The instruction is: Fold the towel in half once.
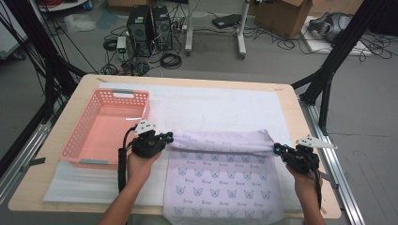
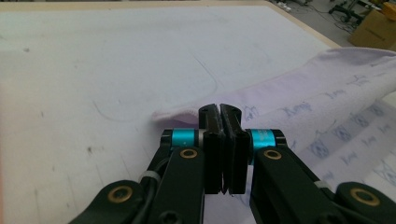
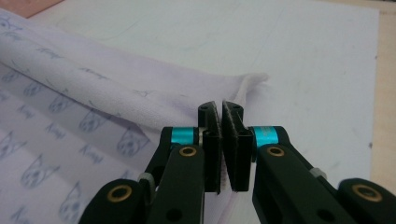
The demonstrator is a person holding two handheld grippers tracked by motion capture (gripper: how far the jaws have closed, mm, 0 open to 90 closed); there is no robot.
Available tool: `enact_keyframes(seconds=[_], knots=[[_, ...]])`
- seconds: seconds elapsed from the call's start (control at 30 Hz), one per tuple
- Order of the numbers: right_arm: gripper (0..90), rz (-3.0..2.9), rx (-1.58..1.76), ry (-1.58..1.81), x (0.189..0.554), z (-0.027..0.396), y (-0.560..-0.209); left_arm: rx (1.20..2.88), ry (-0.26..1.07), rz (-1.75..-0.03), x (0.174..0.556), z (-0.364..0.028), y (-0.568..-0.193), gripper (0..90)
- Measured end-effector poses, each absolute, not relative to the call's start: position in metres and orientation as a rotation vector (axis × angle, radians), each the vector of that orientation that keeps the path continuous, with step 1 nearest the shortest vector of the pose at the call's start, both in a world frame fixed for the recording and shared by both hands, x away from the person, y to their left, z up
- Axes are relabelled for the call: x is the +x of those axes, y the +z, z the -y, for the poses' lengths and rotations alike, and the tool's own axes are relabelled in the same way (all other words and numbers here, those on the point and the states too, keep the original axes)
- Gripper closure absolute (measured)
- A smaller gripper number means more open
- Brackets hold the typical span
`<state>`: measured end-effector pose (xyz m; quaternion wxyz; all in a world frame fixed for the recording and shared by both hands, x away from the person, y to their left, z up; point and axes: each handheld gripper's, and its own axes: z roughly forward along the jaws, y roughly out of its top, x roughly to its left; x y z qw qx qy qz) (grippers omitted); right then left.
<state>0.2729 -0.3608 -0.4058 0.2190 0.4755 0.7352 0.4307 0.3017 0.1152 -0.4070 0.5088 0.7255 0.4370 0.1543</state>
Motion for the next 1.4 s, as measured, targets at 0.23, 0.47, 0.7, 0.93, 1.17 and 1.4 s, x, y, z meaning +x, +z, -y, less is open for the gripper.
enact_keyframes(seconds=[0.23, 0.47, 0.7, 0.93, 1.17, 1.4], knots=[[86.3, -2.030, 1.332, 1.213, 0.235, 0.363, -0.413, 1.774, 0.388, -1.013, 0.264, -0.117, -0.415, 87.6], [86.3, -2.044, 1.350, 1.200, 0.214, 0.361, -0.426, 1.804, 0.371, -1.001, 0.245, -0.120, -0.427, 87.5], [84.8, -2.076, 1.362, 1.173, 0.209, 0.358, -0.434, 1.800, 0.324, -1.027, 0.245, -0.124, -0.440, 85.8], [62.4, -2.029, 1.400, 1.159, 0.212, 0.363, -0.430, 1.762, 0.276, -1.066, 0.267, -0.119, -0.434, 46.0], [55.1, -2.005, 1.452, 1.121, 0.245, 0.366, -0.416, 1.817, 0.288, -1.070, 0.303, -0.105, -0.425, 39.0], [52.4, -2.094, 1.491, 0.991, 0.295, 0.342, -0.426, 1.910, 0.260, -1.175, 0.330, -0.095, -0.440, 43.6]])
